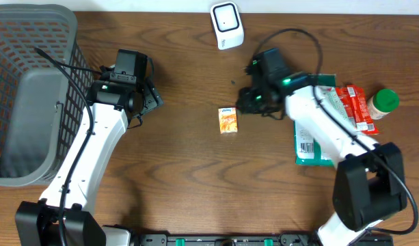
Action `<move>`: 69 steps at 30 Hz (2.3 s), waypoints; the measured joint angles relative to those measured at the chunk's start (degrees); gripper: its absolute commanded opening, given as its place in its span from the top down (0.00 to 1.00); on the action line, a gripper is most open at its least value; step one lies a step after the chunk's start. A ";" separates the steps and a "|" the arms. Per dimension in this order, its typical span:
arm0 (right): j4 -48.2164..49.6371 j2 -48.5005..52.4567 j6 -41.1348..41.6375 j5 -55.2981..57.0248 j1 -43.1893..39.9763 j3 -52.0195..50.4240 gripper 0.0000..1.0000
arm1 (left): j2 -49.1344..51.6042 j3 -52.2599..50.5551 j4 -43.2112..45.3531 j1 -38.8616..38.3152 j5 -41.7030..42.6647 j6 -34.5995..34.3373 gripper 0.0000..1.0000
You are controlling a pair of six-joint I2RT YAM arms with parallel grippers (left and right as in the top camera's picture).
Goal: Scan the item barcode
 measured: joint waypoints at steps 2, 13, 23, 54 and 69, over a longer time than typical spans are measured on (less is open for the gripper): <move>-0.13 0.07 0.31 -1.01 -1.46 0.00 0.57 | 0.00 0.00 0.00 0.00 0.00 0.00 0.11; 3.32 6.54 2.93 -3.65 -0.11 -0.09 0.63 | 0.00 0.00 -0.02 0.00 0.00 0.00 0.11; 4.96 10.25 3.98 -7.48 0.15 -0.63 0.69 | 0.00 0.00 0.00 0.00 0.00 0.00 0.11; 7.61 5.60 -1.38 -2.19 0.61 -6.19 0.99 | 0.00 0.00 0.00 0.00 0.00 0.00 0.11; -2.21 1.86 -5.22 45.70 17.90 -5.66 0.97 | 0.00 0.00 0.00 0.00 0.02 0.00 0.11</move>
